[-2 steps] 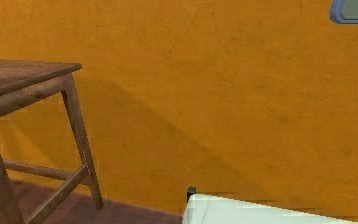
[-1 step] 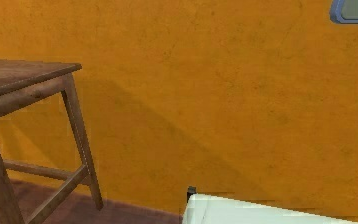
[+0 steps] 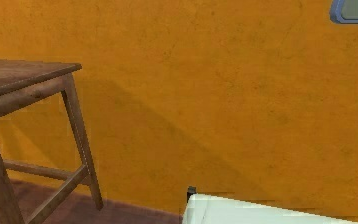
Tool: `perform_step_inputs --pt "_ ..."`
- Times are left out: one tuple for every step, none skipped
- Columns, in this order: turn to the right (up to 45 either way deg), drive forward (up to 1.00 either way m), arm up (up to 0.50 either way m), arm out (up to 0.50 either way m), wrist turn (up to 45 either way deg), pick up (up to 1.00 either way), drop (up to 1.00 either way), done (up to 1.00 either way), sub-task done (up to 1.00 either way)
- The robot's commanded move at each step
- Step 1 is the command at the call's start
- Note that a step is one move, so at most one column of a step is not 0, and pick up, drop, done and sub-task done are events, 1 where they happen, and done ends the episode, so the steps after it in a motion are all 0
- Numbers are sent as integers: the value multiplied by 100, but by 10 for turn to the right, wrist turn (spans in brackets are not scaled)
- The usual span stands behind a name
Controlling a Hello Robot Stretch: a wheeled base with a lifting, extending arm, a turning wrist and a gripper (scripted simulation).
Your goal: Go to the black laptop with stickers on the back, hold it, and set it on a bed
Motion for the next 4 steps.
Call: perform_step_inputs --pt "0 0 -32 0 0 0 0 0 0" --pt "0 0 0 0 0 0 100 0 0" --pt "0 0 10 0 0 0 0 0 0" --pt "0 0 0 -8 0 0 0 0 0"
